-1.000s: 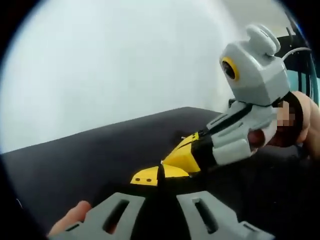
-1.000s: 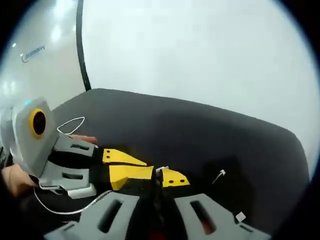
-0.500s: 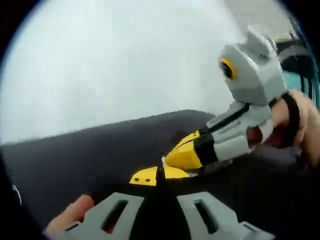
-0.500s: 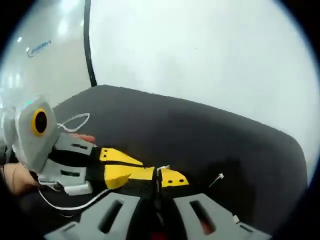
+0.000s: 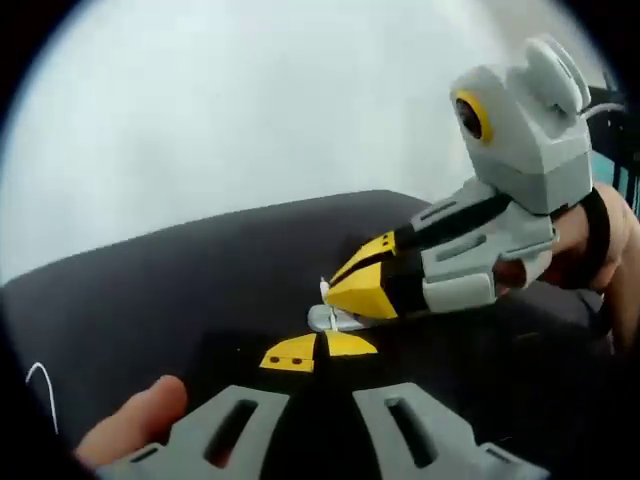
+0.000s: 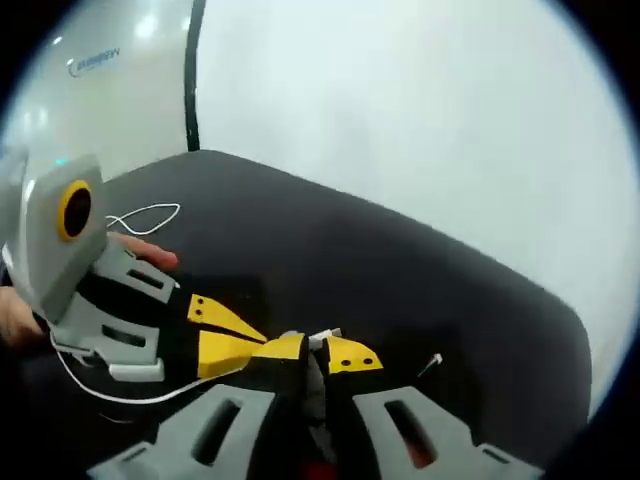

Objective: Grab the wires, straighten them and put them on the rack

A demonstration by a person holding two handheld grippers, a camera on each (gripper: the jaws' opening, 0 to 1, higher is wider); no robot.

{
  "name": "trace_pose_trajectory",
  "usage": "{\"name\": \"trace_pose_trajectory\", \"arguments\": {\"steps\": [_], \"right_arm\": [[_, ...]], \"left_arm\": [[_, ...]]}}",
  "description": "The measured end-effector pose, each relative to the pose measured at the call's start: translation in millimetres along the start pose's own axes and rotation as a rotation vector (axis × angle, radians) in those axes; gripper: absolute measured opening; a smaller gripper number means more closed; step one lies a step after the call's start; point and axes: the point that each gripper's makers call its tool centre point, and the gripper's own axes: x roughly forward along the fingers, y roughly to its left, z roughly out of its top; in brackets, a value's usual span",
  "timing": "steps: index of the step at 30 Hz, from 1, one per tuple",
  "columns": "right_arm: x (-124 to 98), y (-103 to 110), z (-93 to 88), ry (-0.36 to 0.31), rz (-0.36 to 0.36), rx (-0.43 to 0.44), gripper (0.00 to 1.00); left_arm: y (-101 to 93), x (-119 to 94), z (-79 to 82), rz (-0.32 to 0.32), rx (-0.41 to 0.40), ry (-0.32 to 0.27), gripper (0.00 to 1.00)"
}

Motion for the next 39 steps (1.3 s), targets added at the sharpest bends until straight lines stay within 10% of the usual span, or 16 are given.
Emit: {"name": "trace_pose_trajectory", "arguments": {"steps": [8,17,22,25,28,31,39], "right_arm": [[-46.2,-21.4,53.0,-0.14,-0.101,-0.116,0.09],[-115.5,-32.0,120.1,-0.363,-0.265,-0.215,0.12],[-73.8,-40.6,75.2,-0.208,-0.168,-0.117,0.16],[-45.5,-63.3,34.9,-0.111,-0.164,0.178,0.15],[-31.8,-55.4,3.1,-0.025,-0.091,0.218,0.08],[-36.9,-58.6,7.8,-0.058,-0.136,0.128,0.08],[-61.2,-2.9,-21.3,0.149,0.077,-0.354,0.13]], "left_arm": [[-18.7,-10.6,9.0,-0.104,-0.065,0.001,0.14],[-14.6,-10.3,-5.0,-0.072,-0.035,0.061,0.09],[-9.9,-18.9,6.3,-0.049,0.035,0.031,0.14],[-14.3,-26.7,14.7,-0.056,0.025,0.017,0.14],[-37.4,-26.8,22.5,-0.138,0.079,-0.021,0.12],[-46.6,-18.3,17.8,-0.14,0.22,-0.025,0.05],[-57.7,5.5,-0.1,-0.161,0.276,0.004,0.17]]}}
